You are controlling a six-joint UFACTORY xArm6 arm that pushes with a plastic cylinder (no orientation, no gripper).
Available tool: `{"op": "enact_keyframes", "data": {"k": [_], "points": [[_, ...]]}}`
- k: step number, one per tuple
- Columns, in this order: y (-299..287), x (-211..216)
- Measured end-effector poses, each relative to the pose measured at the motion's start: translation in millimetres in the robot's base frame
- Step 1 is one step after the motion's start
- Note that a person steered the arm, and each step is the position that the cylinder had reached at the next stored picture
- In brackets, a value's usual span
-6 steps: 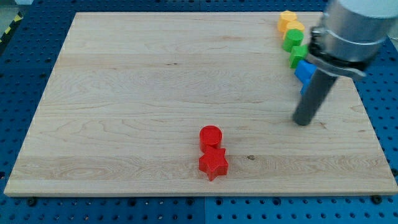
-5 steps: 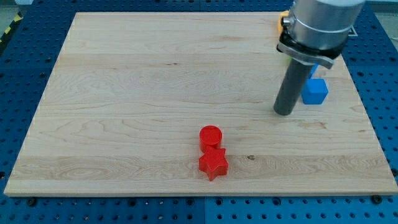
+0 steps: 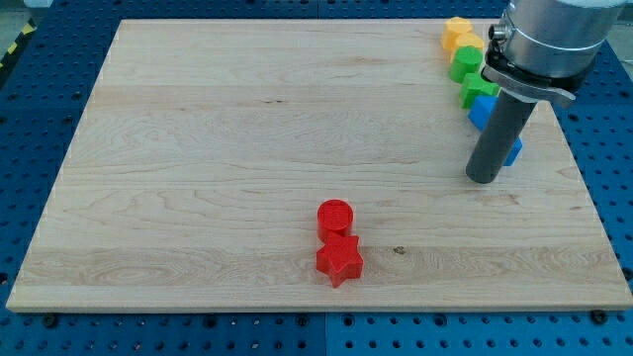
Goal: Slide the yellow heart and yellow hexagon a bit up and left
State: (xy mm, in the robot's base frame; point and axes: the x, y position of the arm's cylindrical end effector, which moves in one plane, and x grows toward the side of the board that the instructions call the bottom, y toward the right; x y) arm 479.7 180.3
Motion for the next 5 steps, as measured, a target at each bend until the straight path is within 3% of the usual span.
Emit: {"op": "enact_keyframes", "data": {"k": [3, 5], "points": [[121, -17], [84, -128]]}}
